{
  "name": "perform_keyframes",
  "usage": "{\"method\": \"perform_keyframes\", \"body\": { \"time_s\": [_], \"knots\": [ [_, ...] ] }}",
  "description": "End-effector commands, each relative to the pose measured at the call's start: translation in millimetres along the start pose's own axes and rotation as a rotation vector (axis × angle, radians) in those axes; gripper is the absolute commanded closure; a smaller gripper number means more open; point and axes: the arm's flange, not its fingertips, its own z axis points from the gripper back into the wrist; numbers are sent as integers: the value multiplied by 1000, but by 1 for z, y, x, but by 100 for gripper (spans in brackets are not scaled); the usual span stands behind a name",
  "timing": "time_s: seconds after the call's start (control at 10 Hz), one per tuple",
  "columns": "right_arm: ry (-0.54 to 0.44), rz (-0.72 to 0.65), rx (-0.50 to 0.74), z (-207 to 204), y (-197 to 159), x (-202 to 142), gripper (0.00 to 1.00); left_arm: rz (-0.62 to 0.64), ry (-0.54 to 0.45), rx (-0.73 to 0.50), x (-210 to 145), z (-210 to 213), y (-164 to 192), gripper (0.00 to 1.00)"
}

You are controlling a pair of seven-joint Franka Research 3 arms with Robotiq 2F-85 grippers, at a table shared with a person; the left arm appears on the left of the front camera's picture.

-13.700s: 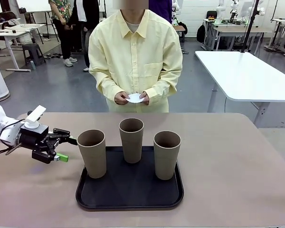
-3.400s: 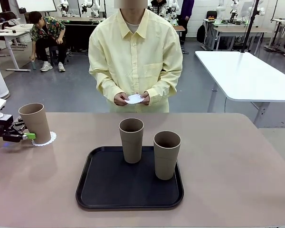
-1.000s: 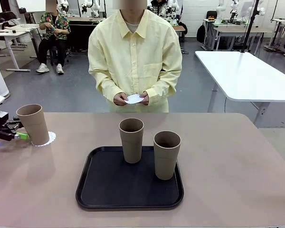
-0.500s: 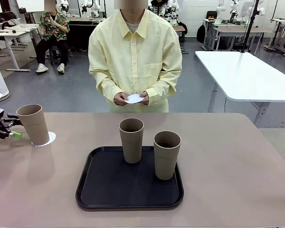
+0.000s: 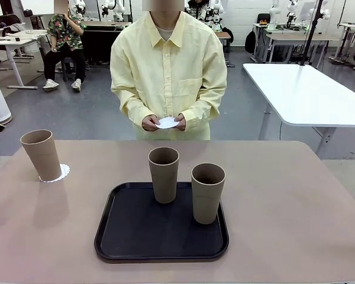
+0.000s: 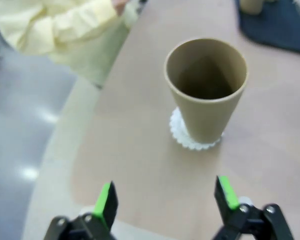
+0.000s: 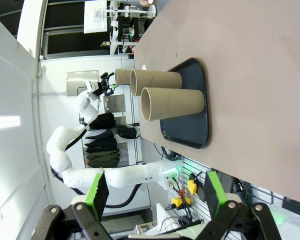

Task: Place coasters on the table and set cups on them.
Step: Pick up one Reusable plastic cup and place it on a coaster set by the human.

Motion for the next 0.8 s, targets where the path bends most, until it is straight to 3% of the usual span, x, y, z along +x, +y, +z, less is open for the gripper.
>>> {"method": "perform_keyframes", "body": {
  "time_s": [0.0, 0.4, 0.6, 0.7],
  "knots": [
    [0, -2, 10, 1, 0, 0, 0, 40, 101, 89, 40, 18, -34, 0],
    [0, -2, 10, 1, 0, 0, 0, 140, 140, 63, 116, 65, -96, 0],
    [0, -2, 10, 1, 0, 0, 0, 191, 279, 86, 148, 75, -129, 0],
    [0, -2, 10, 1, 0, 0, 0, 223, 365, 28, 156, 72, -147, 0]
  ]
}}
